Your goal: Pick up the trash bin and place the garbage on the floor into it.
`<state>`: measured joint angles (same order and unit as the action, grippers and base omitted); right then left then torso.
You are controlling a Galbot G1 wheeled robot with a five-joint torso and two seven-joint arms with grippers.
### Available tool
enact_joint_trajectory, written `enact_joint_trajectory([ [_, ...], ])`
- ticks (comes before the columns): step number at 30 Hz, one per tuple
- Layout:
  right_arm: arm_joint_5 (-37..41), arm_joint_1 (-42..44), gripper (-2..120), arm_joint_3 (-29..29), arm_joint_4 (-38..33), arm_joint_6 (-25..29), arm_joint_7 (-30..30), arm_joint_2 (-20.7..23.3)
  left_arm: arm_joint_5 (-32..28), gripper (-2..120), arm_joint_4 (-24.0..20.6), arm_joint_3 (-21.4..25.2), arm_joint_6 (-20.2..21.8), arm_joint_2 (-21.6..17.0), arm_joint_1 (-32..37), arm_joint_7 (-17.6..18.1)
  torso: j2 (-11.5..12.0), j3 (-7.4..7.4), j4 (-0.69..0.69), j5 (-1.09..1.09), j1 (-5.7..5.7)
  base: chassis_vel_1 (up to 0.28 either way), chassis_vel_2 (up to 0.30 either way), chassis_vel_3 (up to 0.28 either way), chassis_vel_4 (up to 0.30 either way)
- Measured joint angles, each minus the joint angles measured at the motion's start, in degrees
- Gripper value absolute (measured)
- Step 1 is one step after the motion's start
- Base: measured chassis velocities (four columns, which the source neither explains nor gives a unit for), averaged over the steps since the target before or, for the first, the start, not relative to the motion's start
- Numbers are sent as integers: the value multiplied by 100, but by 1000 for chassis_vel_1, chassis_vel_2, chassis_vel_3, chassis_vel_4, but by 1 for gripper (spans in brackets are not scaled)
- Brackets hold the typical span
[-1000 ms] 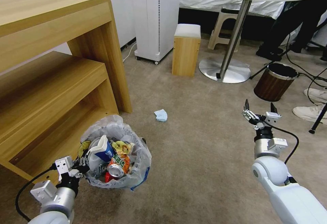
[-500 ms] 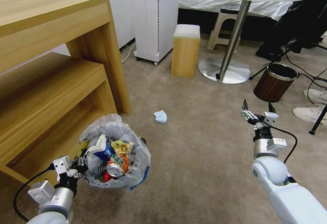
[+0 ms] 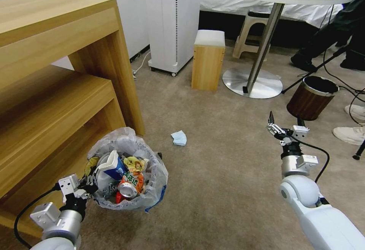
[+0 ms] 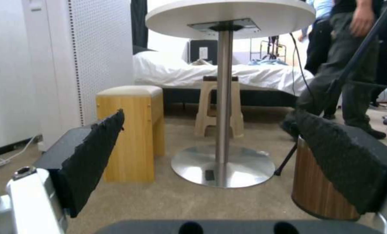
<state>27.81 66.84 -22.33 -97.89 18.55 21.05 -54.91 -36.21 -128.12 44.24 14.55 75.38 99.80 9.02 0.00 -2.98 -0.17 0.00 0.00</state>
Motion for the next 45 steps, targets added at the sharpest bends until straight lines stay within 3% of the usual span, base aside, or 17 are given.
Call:
enact_joint_trajectory([
  [45,152,-356,100,299,268,154,-477,76,-43,2,156,8,58,-34,-91,60,0,0,1,0,0,-70,65,74,-69],
])
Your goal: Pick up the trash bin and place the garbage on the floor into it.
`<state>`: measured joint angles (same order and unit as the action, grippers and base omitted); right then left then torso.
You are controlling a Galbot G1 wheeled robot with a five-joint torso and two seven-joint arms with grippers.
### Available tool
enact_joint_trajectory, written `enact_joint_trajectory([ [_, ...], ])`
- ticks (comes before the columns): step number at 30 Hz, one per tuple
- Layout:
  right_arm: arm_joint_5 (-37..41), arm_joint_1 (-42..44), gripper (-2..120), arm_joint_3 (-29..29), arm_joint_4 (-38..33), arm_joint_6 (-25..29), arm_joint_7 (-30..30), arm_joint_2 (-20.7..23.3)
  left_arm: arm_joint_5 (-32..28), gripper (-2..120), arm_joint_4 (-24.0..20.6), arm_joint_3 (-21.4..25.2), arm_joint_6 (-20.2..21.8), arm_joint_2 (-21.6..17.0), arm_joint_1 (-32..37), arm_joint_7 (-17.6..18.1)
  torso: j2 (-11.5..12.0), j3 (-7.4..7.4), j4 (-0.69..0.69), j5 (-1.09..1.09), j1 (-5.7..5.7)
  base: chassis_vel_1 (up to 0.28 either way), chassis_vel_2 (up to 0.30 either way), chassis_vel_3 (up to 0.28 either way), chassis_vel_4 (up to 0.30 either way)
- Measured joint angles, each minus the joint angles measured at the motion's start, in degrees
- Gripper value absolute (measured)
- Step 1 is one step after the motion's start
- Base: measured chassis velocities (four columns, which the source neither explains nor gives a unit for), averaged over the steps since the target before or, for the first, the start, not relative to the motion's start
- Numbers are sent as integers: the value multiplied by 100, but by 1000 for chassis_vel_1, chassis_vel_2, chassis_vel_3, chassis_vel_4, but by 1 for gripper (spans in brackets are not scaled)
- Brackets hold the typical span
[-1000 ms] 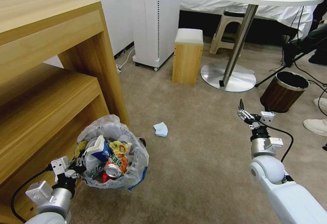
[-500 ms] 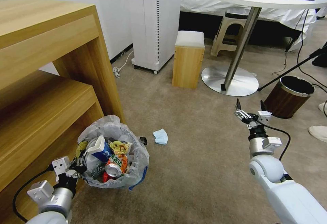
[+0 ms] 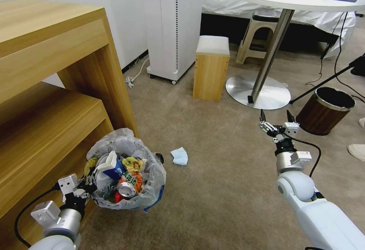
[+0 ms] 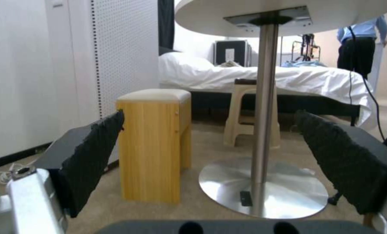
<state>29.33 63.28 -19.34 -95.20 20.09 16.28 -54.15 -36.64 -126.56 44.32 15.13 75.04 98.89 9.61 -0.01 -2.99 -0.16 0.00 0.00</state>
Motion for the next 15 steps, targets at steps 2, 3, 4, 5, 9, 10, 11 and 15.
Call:
enact_joint_trajectory([
  [2,-4,-3,100,1,9,8,-16,1,-1,2,6,8,2,-4,5,2,0,0,1,0,0,-43,52,83,-54],
  [3,-8,-3,100,4,16,10,-23,1,-3,2,16,14,4,-6,10,11,0,0,0,0,0,-43,41,40,-54],
  [4,-12,-5,100,14,23,15,-26,0,-10,2,31,21,12,-8,15,35,0,0,1,0,0,0,0,0,0],
  [5,-12,-9,100,27,27,16,-31,-2,-23,2,46,30,24,-14,21,59,0,0,1,0,0,0,0,0,0],
  [9,-3,-40,100,72,41,16,-54,-4,-63,2,47,54,51,-25,32,78,0,0,0,0,0,0,0,0,0],
  [10,-3,-40,100,72,41,16,-54,-4,-63,2,47,54,51,-25,32,78,0,0,0,0,0,0,0,0,0],
  [11,0,-53,100,89,59,16,-60,-4,-67,2,48,55,54,-24,32,80,0,0,0,0,0,0,0,0,0],
  [15,2,-105,100,130,142,17,-84,-4,-69,2,61,58,55,-15,29,82,0,0,0,-1,0,0,0,0,0],
])
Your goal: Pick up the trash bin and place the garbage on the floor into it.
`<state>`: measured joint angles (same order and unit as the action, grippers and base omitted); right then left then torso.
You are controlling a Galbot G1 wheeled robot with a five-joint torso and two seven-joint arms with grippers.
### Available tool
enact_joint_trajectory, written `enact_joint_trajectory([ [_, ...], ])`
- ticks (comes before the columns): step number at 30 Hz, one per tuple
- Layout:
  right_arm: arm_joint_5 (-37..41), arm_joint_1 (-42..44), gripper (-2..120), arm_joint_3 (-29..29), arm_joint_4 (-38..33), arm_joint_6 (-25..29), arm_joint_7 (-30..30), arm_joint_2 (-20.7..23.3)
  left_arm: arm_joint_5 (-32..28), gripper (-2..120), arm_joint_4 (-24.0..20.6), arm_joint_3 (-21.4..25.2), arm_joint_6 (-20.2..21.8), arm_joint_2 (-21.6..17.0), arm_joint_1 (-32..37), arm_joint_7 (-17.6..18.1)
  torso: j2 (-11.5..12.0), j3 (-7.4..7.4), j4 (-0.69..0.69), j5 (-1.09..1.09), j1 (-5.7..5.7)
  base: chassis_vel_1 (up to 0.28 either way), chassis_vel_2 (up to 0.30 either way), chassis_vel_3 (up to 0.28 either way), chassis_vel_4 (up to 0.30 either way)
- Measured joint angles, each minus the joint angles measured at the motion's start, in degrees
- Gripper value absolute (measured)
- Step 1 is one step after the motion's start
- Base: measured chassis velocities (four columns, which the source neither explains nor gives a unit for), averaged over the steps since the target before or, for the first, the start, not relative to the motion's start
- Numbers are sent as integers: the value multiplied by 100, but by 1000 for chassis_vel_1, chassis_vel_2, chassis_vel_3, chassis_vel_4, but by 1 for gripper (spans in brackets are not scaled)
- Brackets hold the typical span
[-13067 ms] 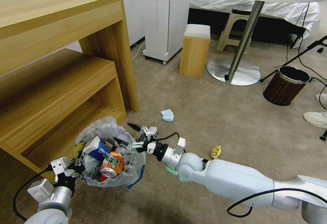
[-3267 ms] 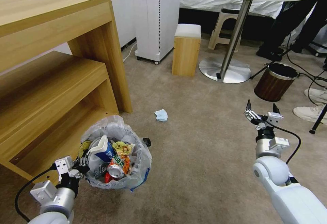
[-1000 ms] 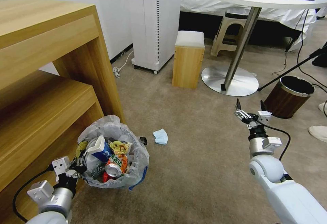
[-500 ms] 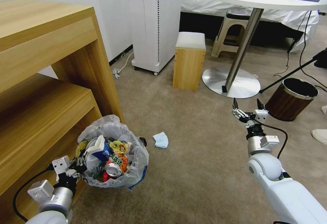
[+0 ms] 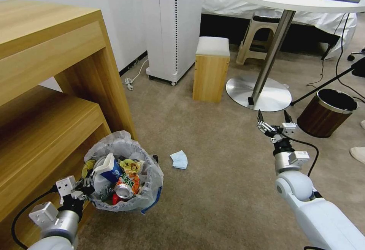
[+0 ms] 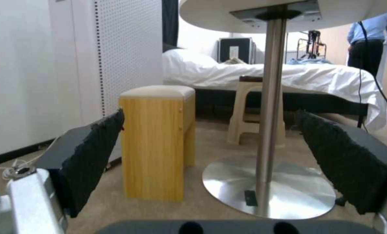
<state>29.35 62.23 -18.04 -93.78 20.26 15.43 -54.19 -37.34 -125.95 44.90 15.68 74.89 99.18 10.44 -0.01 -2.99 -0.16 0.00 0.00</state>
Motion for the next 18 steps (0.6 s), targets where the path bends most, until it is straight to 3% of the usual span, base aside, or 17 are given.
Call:
enact_joint_trajectory([
  [9,125,-299,100,293,287,-112,-83,54,6,2,84,-24,0,27,-44,2,0,0,0,1,0,0,0,0,0],
  [12,406,-496,100,640,428,-352,-409,145,24,2,135,-40,0,59,-65,-3,0,0,0,1,0,0,0,0,0],
  [18,832,-831,100,1294,881,-149,-1027,175,65,2,200,-60,-11,114,-89,-15,0,0,1,-2,0,0,0,0,0],
])
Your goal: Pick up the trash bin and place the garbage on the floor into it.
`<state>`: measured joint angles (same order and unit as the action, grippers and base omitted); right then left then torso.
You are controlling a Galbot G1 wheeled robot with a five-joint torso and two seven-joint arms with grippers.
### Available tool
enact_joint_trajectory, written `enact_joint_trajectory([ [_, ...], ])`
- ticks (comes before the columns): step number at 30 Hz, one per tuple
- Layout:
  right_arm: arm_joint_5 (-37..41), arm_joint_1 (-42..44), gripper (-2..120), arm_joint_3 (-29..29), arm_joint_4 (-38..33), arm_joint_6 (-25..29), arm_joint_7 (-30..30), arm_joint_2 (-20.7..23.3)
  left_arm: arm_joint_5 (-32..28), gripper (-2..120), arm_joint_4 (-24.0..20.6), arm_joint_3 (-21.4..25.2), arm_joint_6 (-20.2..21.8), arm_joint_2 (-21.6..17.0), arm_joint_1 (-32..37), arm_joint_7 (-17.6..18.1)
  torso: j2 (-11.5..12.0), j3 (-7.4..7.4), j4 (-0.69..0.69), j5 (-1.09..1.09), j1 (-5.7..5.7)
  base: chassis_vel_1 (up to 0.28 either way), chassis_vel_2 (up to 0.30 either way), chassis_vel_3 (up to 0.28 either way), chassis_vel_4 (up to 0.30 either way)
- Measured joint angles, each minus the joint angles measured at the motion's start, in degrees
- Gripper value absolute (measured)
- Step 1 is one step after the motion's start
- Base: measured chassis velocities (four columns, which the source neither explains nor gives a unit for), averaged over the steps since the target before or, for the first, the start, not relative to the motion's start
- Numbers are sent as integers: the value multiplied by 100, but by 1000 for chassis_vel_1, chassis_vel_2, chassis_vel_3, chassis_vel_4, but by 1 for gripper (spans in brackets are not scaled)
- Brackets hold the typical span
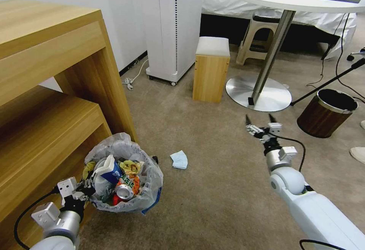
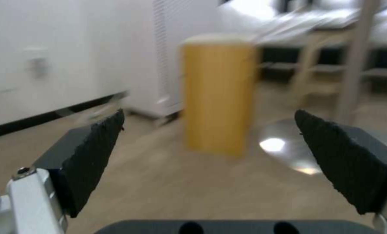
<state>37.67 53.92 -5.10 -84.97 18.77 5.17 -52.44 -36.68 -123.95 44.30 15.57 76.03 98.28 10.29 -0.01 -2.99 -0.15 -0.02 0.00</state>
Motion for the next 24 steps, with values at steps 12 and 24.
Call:
enact_joint_trajectory([
  [12,1024,-1404,100,2367,1707,1176,-2474,144,103,2,76,-57,-49,138,-40,-35,0,0,0,3,0,0,0,0,0],
  [24,597,-2039,100,3223,3529,1305,-2447,-348,116,2,260,-179,-70,88,-164,-53,0,0,-1,2,0,0,0,0,0],
])
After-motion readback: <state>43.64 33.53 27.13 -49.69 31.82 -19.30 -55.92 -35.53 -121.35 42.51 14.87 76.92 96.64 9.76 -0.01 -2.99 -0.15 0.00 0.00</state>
